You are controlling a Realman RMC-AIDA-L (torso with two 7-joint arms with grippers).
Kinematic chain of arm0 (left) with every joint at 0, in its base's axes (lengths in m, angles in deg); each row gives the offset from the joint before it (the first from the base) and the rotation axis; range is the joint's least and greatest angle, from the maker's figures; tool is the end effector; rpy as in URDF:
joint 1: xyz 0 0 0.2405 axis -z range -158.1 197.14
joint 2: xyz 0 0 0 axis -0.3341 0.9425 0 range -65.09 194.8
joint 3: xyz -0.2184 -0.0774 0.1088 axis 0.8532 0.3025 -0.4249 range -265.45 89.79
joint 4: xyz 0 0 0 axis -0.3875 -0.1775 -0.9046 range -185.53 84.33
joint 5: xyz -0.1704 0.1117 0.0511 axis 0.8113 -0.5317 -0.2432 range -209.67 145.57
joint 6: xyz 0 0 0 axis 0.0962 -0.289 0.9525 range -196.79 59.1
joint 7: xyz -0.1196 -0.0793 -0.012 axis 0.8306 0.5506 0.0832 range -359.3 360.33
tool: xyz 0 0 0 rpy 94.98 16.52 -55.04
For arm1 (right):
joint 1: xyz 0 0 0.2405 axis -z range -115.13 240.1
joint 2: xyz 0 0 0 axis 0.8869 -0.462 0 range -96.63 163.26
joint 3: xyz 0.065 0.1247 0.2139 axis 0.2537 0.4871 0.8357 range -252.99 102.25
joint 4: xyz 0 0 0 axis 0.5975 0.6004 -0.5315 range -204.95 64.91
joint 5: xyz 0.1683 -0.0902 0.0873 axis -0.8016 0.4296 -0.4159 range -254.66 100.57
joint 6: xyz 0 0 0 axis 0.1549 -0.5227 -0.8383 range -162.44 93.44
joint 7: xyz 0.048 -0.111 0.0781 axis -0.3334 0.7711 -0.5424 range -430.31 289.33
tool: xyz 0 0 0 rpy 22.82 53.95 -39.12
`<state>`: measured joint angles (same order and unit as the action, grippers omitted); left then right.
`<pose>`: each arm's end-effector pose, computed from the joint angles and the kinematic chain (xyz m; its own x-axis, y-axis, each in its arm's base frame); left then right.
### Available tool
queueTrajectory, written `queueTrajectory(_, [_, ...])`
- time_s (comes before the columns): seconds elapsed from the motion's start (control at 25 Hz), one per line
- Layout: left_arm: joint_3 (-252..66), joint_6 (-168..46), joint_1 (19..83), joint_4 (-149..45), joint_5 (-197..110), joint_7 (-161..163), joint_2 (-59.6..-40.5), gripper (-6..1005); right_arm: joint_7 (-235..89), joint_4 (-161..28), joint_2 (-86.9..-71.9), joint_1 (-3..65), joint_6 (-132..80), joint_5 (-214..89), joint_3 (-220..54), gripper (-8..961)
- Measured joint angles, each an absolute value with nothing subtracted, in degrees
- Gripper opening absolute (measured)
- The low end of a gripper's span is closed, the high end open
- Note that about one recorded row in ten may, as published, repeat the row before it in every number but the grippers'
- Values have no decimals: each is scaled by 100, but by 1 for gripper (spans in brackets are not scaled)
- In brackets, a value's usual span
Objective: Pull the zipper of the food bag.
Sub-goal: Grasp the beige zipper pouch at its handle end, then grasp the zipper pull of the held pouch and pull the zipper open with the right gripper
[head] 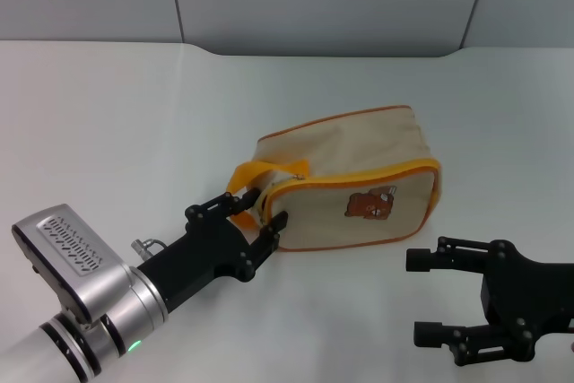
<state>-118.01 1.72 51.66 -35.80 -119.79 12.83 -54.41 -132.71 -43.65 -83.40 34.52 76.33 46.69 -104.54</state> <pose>-0.2782 0.2773 -0.1125 0.7857 0.0989 0.6107 0.4809 -0.7186 -0.5023 0.2733 0.2577 0.0006 0.7464 -0.2557 -0.6144 -0.2620 -0.9616 0.0819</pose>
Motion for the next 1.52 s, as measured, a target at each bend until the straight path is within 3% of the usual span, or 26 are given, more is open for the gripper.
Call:
queueTrajectory(0.8, [-11640, 410, 5176, -3427, -11976, 1326, -5441, 268, -13271, -4365, -8340, 3456, 7623, 4591, -10437, 836])
queueTrajectory(1.4, [-11633, 1190, 5153, -4010, -11977, 1780, -5434, 169, -13208, -4377, -8357, 3582, 7624, 4511, -9747, 836])
queueTrajectory(1.52, [-11837, 1739, 5118, -4609, -11985, 2091, -5421, 156, -12921, -4410, -8418, 3636, 7616, 4508, -8968, 836])
